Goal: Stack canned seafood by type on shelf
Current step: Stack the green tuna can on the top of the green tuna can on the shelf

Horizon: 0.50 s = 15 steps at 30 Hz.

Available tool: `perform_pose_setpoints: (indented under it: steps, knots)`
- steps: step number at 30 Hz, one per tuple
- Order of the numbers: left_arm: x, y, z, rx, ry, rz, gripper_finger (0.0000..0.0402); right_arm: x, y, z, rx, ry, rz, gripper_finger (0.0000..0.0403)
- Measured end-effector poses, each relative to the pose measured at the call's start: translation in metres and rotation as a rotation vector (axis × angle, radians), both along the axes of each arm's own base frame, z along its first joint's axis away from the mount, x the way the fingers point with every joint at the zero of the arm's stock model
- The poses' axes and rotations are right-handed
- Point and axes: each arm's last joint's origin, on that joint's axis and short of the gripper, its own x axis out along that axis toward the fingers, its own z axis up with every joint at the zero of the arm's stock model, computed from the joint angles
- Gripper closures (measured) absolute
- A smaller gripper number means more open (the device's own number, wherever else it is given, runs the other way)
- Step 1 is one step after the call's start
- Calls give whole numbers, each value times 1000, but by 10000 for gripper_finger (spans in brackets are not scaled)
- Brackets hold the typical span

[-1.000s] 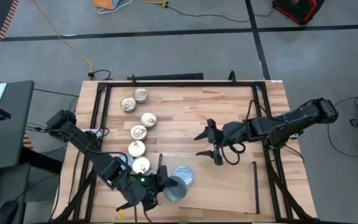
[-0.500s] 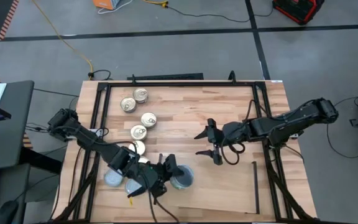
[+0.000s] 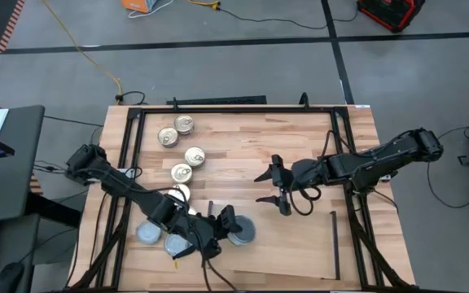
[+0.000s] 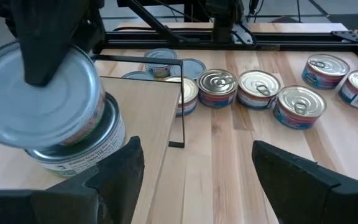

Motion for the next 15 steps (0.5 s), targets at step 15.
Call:
perform_pose_setpoints:
  steps: [15]
  knots:
    - [-6,-12,0,6,-10,-30,155,0,0,0,1,2,-1,81]
